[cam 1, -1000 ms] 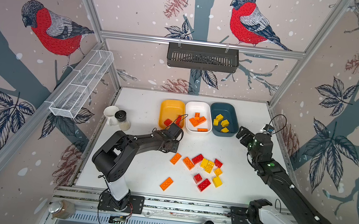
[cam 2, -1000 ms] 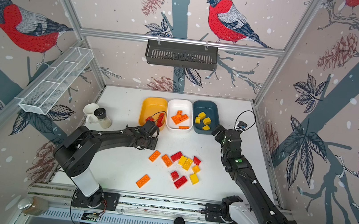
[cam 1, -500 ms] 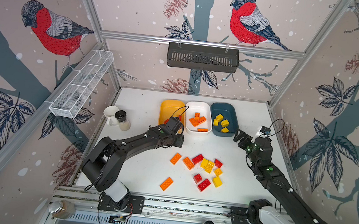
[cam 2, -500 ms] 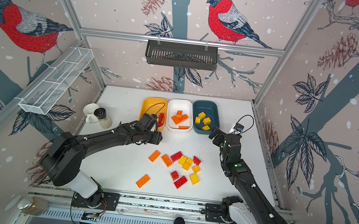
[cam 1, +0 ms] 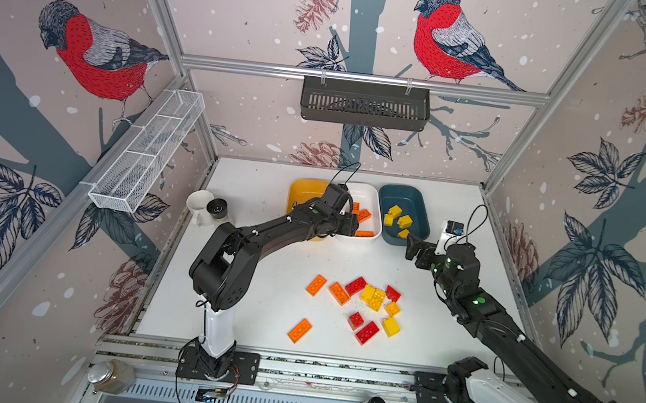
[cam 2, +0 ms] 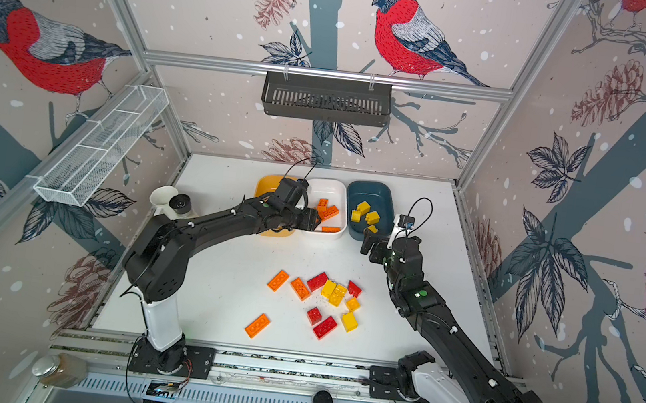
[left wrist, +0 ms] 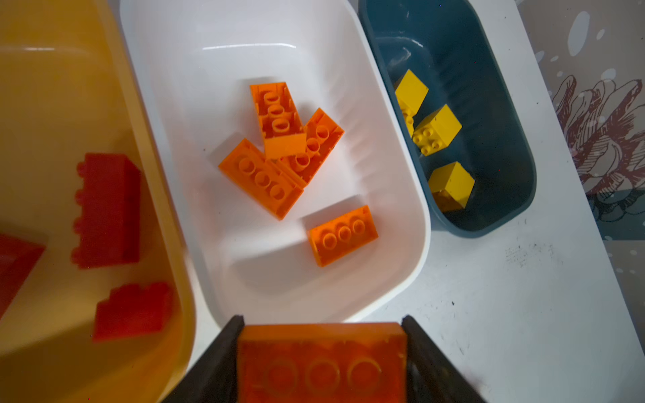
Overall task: Sort the legos into containers by color
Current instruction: 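Carry the orange brick with the left gripper and drop it into the white tub, then withdraw the left gripper while right gripper grasps a red brick from the pile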
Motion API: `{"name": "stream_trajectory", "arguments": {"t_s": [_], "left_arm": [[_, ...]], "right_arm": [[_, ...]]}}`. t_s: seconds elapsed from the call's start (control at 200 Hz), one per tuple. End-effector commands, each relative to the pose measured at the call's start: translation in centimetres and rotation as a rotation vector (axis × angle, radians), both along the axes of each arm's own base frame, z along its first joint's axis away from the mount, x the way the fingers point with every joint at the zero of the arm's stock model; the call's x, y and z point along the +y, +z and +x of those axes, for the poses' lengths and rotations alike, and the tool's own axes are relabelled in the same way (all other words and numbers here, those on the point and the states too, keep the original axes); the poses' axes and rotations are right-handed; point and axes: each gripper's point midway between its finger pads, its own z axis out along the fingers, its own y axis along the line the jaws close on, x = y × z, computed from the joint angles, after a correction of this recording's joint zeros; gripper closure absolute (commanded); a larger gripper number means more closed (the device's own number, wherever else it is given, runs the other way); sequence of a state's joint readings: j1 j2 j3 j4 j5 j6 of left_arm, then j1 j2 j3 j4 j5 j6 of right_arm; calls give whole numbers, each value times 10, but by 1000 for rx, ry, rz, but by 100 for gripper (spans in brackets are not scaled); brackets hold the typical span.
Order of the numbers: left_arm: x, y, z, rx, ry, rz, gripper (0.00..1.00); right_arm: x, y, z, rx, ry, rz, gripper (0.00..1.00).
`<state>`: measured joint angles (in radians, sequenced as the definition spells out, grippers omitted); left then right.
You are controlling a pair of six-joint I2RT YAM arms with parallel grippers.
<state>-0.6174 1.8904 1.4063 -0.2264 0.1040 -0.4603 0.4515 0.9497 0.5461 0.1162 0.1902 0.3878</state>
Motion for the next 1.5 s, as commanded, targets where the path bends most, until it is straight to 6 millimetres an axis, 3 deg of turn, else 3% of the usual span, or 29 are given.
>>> {"name": "stream_trajectory", "arguments": {"t_s": [0.0, 0.205, 0.46, 0.67, 1.03, 1.276, 1.496], "left_arm": [[-9, -1, 9, -8, -34, 10, 48], [-14, -13, 35, -14, -6, 57, 46], [-30, -7, 49, -10, -28, 32, 32], [-37, 10, 41, -8, -60, -23, 15], [-32, 49, 28, -52, -68, -82, 9], [-13, 59, 14, -72, -37, -76, 7], [17, 60, 0, -80, 30, -68, 3]], "right_arm": [[-2, 1, -1, -7, -10, -81, 1], [1, -2, -4, 4, 4, -85, 0], [5, -7, -8, 23, 30, -78, 0], [11, -13, -9, 33, 47, -52, 1], [19, -23, -7, 55, 60, -54, 1], [32, -34, -10, 93, 100, -100, 1], [54, -48, -20, 151, 183, -59, 1]]}}
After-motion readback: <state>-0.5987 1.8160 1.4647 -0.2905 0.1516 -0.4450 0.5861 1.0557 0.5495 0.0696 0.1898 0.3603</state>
